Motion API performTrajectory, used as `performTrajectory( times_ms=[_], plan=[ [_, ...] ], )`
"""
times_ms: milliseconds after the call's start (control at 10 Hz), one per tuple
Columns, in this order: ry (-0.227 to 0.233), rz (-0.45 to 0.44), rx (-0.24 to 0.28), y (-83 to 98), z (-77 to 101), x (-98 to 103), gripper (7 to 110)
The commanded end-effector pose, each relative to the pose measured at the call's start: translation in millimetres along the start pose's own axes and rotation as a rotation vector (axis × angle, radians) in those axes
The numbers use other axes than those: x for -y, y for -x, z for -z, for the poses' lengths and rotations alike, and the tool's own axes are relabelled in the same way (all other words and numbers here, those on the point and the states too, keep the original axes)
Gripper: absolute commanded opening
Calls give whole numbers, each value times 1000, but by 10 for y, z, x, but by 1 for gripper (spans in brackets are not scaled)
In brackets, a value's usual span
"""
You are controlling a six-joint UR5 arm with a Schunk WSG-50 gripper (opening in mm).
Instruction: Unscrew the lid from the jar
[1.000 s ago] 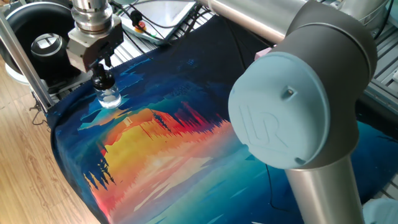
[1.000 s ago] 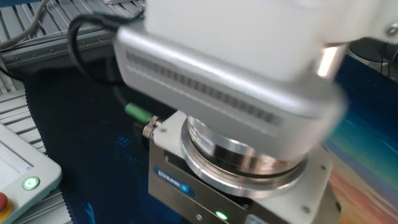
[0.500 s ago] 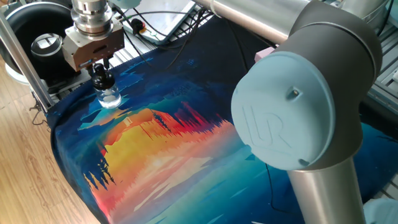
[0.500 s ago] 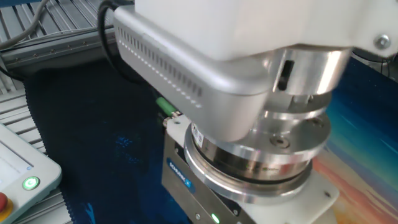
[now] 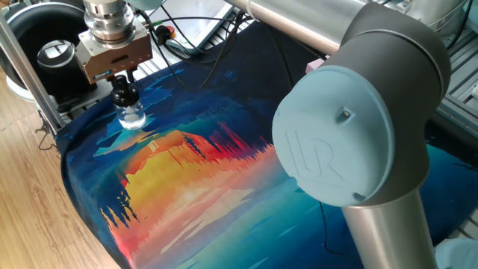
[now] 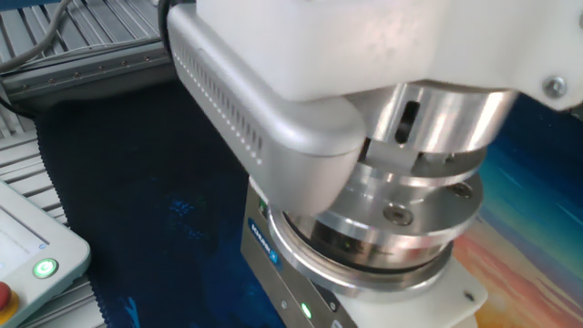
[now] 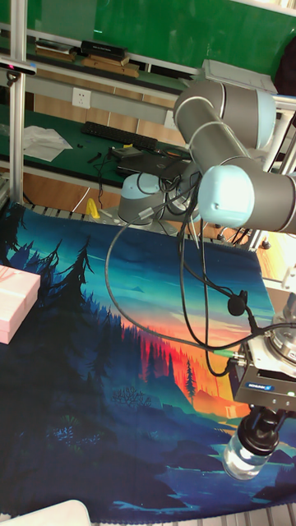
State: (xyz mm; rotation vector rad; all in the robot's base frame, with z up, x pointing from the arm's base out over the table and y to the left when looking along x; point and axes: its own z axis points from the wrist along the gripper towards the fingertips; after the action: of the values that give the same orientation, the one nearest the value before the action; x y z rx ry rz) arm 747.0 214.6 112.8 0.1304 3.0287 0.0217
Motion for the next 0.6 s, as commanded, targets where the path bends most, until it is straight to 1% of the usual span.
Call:
performTrajectory(
  times_ms=[0, 200, 300, 500],
  plan=[
    [1, -37, -10, 21, 44, -77, 22],
    [1, -31, -10, 33, 18, -108, 22],
    [-1, -11, -18, 6, -2, -119, 22],
    [-39, 42, -22, -5, -81, -33, 22]
  ],
)
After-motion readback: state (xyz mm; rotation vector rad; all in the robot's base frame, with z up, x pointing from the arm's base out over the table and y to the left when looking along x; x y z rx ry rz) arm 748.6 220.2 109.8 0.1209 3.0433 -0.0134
